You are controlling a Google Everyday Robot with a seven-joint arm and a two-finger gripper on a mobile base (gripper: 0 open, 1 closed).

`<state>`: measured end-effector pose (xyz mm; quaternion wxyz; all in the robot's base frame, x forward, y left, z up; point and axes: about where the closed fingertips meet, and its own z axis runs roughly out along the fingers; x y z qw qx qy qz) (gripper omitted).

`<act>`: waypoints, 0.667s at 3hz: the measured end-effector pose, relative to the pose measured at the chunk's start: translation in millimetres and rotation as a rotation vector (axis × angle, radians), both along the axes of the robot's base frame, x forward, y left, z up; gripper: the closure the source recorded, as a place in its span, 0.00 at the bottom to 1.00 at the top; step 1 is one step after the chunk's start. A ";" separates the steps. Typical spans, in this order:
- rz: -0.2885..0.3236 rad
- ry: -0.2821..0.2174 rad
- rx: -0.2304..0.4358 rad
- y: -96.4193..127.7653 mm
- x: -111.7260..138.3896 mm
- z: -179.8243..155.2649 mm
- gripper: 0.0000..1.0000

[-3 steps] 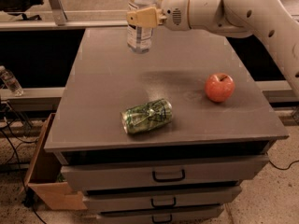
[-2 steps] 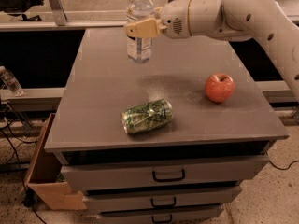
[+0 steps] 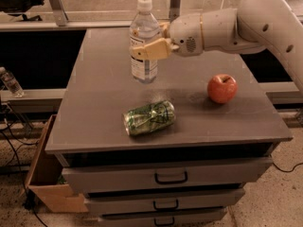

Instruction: Move blue plastic bottle near green can

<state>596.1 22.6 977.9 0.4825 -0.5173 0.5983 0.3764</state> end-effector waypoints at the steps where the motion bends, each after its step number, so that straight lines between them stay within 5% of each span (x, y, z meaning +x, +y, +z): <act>1: 0.061 0.008 0.014 -1.3 -23.2 -15.3 1.00; 2: 0.106 0.018 0.021 -4.6 -36.5 -30.8 1.00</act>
Offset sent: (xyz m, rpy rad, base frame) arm -0.0513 -0.0153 -0.0498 0.0302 0.0305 0.1500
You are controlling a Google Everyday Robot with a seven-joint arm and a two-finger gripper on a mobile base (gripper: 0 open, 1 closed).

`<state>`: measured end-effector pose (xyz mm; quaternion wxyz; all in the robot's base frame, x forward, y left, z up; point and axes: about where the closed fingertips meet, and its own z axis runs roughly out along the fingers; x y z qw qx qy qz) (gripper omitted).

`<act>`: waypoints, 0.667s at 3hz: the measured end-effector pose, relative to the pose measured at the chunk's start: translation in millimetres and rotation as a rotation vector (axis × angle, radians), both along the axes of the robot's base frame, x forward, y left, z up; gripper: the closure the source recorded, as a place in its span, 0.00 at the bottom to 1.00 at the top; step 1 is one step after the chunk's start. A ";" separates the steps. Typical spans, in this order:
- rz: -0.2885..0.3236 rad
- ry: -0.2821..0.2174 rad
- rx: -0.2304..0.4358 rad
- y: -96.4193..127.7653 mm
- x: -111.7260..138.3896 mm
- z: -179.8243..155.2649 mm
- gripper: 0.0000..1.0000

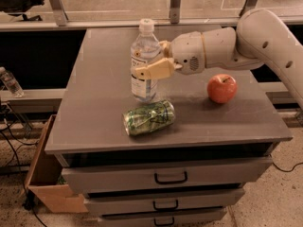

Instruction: Move blue plastic bottle near green can

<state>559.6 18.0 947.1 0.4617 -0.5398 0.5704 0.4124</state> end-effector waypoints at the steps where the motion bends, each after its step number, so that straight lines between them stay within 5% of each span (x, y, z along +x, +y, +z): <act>1: 0.022 0.011 -0.005 -2.6 -5.4 -14.4 1.00; 2: 0.037 0.022 -0.014 -4.9 -7.8 -26.0 0.82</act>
Offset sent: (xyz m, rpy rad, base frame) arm -0.0090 -0.0133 -0.0404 -0.0256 0.0356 0.0451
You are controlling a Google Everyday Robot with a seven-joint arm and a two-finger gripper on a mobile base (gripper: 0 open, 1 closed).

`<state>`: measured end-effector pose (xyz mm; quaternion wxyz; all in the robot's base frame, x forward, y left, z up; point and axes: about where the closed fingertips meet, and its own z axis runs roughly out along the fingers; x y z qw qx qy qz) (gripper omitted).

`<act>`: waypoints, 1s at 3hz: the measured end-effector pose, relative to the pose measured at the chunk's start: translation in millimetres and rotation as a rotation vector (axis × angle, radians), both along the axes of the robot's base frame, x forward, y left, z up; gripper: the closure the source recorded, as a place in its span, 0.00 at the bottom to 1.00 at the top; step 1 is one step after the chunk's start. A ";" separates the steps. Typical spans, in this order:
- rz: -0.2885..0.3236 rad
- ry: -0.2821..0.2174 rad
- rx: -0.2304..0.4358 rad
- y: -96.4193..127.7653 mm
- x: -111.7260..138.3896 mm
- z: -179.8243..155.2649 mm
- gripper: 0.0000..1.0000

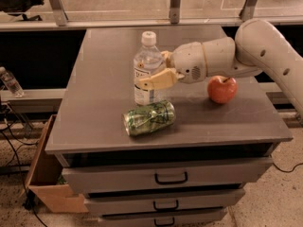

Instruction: Move blue plastic bottle near green can

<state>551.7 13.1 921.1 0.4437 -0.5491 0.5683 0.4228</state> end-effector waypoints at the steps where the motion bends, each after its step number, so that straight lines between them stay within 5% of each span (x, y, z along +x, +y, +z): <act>1: 0.024 0.005 -0.010 -0.5 -1.4 -9.9 0.59; 3: 0.035 0.005 -0.013 -0.4 -1.4 -9.9 0.12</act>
Offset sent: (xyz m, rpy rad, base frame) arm 0.0003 -0.0058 -0.0257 -0.0223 0.0053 0.0677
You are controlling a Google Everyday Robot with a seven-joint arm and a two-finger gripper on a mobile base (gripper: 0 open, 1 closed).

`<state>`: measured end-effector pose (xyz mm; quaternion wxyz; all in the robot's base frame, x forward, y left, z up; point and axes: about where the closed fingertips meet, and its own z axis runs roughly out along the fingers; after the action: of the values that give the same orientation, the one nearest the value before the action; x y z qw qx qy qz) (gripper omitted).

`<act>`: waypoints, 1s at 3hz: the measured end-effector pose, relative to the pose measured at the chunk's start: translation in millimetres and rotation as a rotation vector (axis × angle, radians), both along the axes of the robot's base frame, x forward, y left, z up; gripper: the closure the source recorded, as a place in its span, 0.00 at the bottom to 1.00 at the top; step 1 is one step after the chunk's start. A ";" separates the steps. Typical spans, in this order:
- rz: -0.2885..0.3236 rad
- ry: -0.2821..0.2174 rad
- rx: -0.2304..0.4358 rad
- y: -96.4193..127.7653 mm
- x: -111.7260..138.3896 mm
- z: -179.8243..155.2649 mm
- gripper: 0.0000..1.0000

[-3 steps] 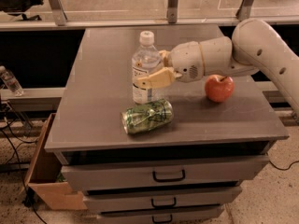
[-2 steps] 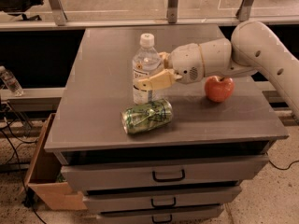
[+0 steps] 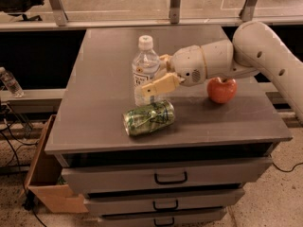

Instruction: Move blue plastic bottle near green can

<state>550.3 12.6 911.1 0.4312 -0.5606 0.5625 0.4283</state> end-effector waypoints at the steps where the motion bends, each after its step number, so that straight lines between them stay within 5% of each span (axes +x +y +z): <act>1: 0.036 -0.003 -0.002 -0.9 -2.5 0.6 0.00; 2: 0.037 -0.027 -0.006 -18.5 0.9 19.7 0.00; 3: -0.045 -0.084 0.021 -61.2 23.0 60.9 0.00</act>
Offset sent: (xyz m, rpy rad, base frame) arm 0.0087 -0.0475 0.0466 -0.0084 -0.0640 0.0229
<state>573.3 -48.6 972.0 0.4698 -0.5608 0.5518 0.4004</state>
